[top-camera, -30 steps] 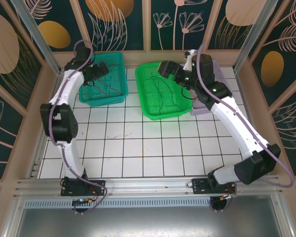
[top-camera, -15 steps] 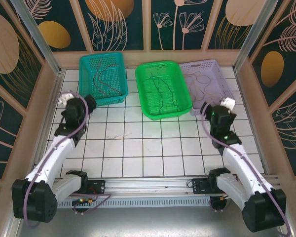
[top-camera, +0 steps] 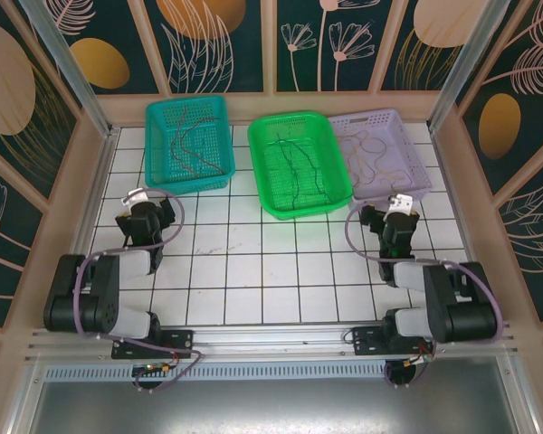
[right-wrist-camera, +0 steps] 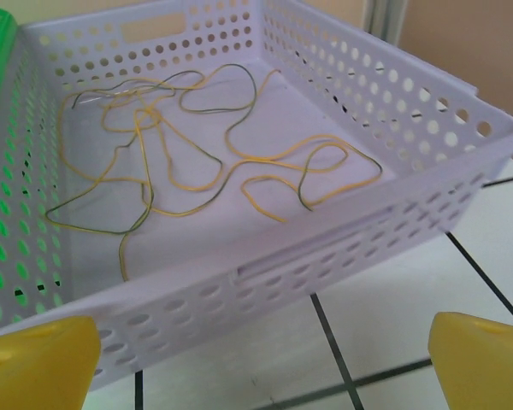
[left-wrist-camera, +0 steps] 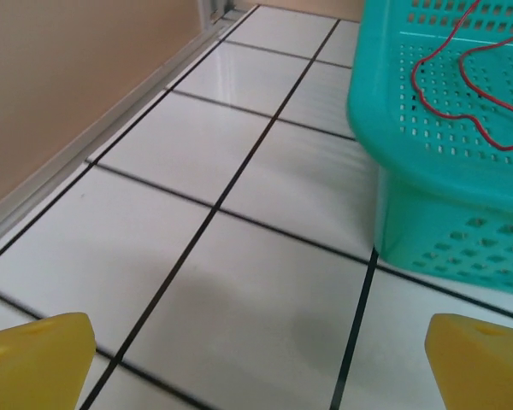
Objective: Untangle the cables
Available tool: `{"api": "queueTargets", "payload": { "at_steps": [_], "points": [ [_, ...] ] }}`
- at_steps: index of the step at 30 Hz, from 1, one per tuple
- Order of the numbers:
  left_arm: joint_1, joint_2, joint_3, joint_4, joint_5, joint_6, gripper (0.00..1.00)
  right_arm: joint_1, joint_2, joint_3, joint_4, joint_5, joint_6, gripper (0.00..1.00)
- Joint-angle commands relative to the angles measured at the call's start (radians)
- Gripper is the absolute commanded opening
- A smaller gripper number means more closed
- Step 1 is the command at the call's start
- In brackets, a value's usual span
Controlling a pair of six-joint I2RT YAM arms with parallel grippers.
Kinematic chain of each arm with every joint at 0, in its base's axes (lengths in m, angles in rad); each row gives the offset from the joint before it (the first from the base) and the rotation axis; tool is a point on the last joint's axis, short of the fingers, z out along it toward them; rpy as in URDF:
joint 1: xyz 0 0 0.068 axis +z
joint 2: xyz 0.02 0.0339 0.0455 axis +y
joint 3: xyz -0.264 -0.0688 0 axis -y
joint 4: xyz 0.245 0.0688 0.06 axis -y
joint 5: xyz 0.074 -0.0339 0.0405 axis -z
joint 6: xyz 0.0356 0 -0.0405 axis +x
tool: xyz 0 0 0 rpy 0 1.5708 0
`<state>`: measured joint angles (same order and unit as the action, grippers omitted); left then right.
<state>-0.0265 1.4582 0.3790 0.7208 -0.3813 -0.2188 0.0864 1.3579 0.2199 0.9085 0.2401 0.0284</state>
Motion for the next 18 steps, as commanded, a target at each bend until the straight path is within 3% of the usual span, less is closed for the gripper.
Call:
{"api": "queueTargets", "payload": {
  "at_steps": [1, 5, 7, 9, 12, 18],
  "points": [
    [0.024, 0.059, 0.056, 0.195, 0.077, 0.064, 0.99, -0.027, 0.052, 0.022, 0.227, -0.099, -0.068, 0.99],
    [0.025, 0.044, 0.004, 0.279, 0.174, 0.103, 0.99, -0.11, 0.129, -0.042, 0.402, -0.193, -0.001, 0.99],
    [0.025, 0.022, -0.114, 0.466, 0.174, 0.101, 0.99, -0.127, 0.189, -0.078, 0.531, -0.205, 0.014, 0.99],
    [0.025, 0.083, -0.235, 0.762, 0.144, 0.093, 0.99, -0.136, 0.17, -0.047, 0.438, -0.219, 0.021, 0.99],
    [0.024, 0.061, -0.173, 0.604, 0.139, 0.091, 0.99, -0.132, 0.18, -0.024, 0.41, -0.191, 0.028, 0.99],
    [0.024, 0.061, -0.166, 0.592, 0.148, 0.098, 0.99, -0.102, 0.182, -0.003, 0.37, -0.145, 0.008, 0.99]
  ]
}}
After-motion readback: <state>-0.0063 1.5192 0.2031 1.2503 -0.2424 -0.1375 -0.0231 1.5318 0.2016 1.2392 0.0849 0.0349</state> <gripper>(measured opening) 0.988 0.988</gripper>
